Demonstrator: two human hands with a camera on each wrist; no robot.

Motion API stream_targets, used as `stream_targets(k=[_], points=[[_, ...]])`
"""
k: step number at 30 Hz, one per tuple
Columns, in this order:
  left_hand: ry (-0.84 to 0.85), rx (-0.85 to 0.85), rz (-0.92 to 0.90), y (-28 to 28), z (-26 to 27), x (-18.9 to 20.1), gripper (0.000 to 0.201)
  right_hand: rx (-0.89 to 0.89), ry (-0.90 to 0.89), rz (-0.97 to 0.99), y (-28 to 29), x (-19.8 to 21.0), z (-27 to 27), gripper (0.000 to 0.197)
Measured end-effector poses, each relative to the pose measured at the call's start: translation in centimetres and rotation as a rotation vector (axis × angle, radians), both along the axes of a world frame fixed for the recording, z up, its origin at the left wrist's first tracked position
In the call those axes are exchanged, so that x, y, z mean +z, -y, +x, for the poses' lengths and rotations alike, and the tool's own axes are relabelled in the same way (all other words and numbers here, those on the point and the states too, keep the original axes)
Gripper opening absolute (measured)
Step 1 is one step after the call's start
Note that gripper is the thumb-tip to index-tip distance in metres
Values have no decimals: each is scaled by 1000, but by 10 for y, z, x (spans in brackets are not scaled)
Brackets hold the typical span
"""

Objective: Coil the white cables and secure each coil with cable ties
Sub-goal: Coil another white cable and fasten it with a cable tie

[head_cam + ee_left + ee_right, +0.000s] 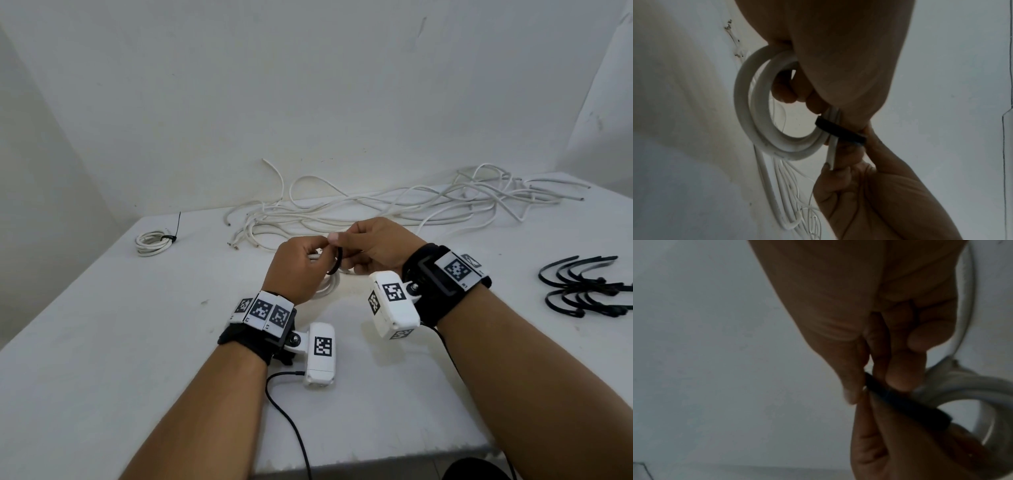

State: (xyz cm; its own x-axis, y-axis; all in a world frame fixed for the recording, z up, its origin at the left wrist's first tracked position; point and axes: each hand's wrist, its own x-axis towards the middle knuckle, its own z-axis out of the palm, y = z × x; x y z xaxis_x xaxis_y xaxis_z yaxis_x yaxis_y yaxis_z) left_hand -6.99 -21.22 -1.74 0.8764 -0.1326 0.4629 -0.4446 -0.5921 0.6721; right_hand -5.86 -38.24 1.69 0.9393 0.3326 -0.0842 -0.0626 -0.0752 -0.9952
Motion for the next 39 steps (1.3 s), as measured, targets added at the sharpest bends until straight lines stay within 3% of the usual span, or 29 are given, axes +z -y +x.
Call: stream_targets(k=[3,6,10,13,17,24,28,32,39], points=[[-28,-8,-50,-3,0,0,27,48,42,-66,1,2,-1,24],[-24,-78,-80,-2,-4,3,29,33,24,7,2,2,3,29],[-23,-131,-105,-2,-6,5,35,46,27,26,1,2,2,10],[-65,-179,-108,0,-8,4,45,31,41,-60,4,-3,5,21],[-129,-170,-158,4,-8,4,27,-63,52,-15,5,-3,12,25],[-259,-185,-450,11,-5,4,39,-275,42,126,1,-3,15,26],[-328,-239,-604,14,-9,7,31,-220,-12,192,-13,-4,11,32],[-276,-213,-600,9,-8,5,27,-117,-25,156,-12,-3,10,33],[-205,-189,-551,14,-9,6,37,-220,28,166,-11,-6,14,40]])
